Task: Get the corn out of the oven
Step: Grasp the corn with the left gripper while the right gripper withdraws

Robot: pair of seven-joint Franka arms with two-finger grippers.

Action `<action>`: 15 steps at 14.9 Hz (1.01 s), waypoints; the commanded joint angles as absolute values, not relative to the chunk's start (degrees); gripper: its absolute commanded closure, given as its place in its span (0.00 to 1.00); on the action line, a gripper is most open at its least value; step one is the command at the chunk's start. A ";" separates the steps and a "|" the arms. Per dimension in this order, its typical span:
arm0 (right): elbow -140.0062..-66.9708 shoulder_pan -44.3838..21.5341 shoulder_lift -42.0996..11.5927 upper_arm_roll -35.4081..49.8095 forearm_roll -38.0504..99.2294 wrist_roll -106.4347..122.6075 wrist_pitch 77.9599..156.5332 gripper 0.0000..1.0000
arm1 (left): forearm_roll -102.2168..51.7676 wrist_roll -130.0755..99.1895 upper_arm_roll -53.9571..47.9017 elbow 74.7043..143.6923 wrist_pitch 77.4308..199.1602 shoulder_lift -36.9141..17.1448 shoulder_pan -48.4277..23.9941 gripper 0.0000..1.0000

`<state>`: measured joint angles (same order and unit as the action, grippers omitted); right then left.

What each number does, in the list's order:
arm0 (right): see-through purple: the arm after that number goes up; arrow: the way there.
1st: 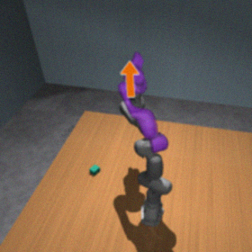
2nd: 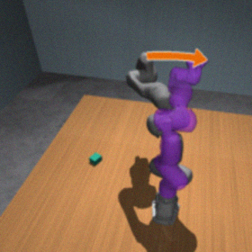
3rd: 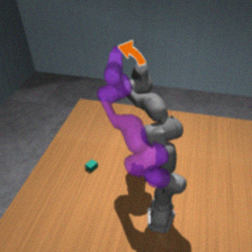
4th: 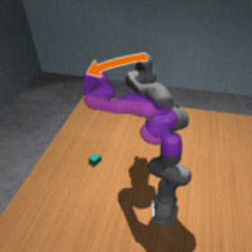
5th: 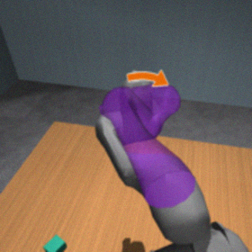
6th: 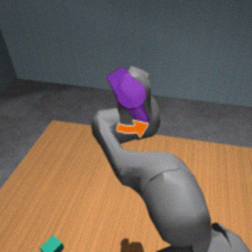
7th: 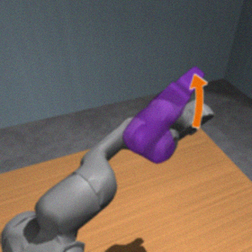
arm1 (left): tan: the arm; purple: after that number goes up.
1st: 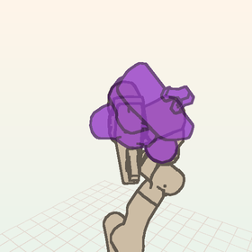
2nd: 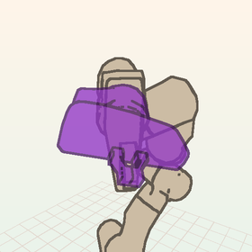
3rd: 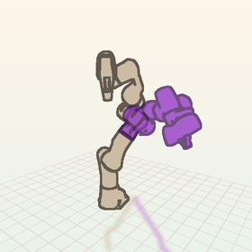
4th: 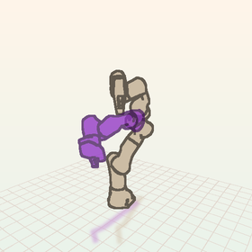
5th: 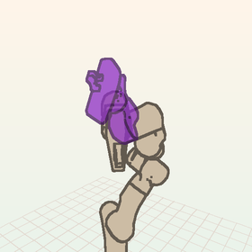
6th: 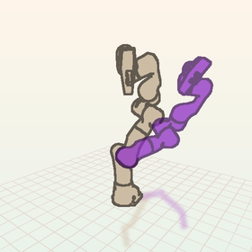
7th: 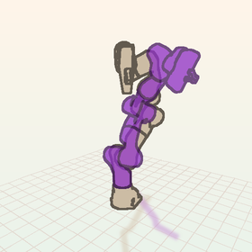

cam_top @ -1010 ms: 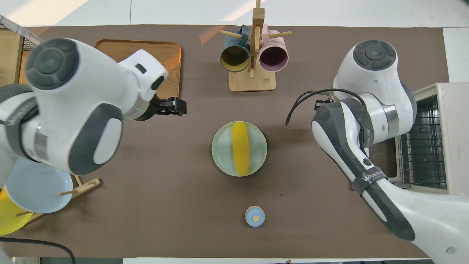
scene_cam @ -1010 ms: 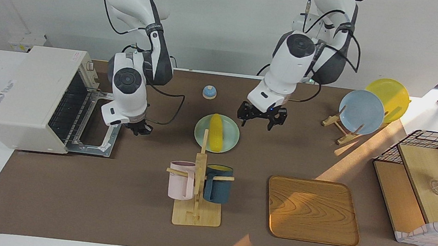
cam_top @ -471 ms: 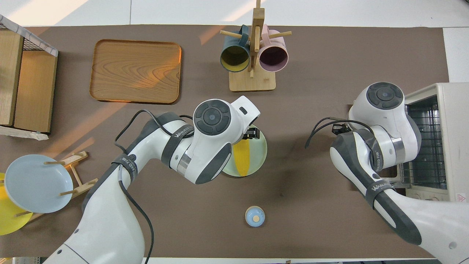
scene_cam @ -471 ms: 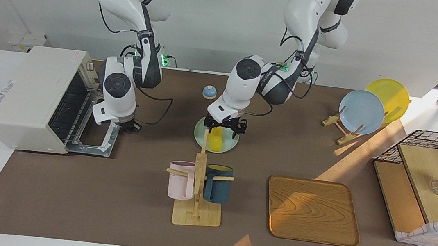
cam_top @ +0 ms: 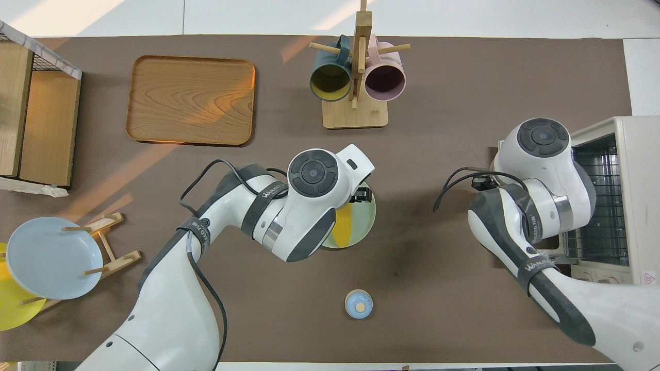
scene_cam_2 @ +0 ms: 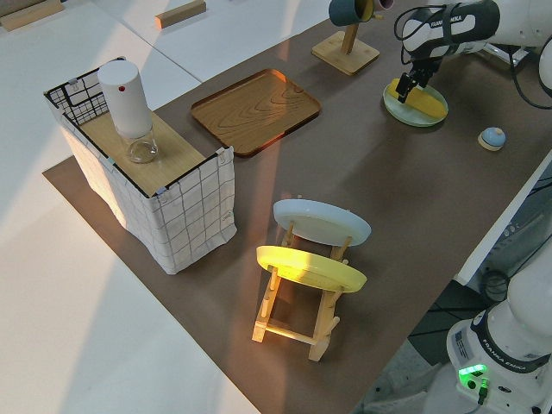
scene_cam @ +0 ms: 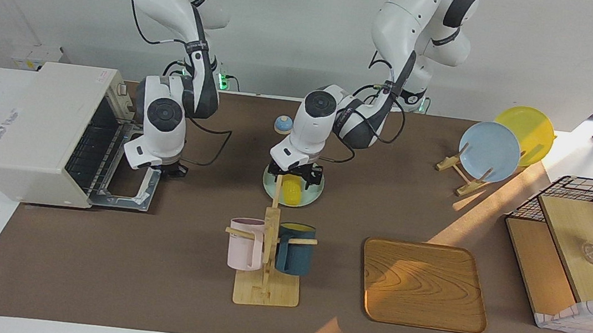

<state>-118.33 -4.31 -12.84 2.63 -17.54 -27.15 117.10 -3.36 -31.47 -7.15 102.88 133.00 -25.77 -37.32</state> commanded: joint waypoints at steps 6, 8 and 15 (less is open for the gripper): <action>-110.04 2.99 -5.72 2.02 -20.04 -11.17 102.58 1.00 | -2.11 -32.78 -6.06 105.21 133.95 -24.43 -38.23 1.00; -110.04 3.69 -4.49 2.02 -20.04 -9.85 101.78 1.00 | -2.11 -33.83 -5.98 105.12 133.34 -23.65 -37.53 1.00; -100.56 2.46 -2.55 3.07 -17.49 -9.14 89.66 1.00 | -2.72 -23.48 -5.98 86.95 112.77 -22.39 -20.33 1.00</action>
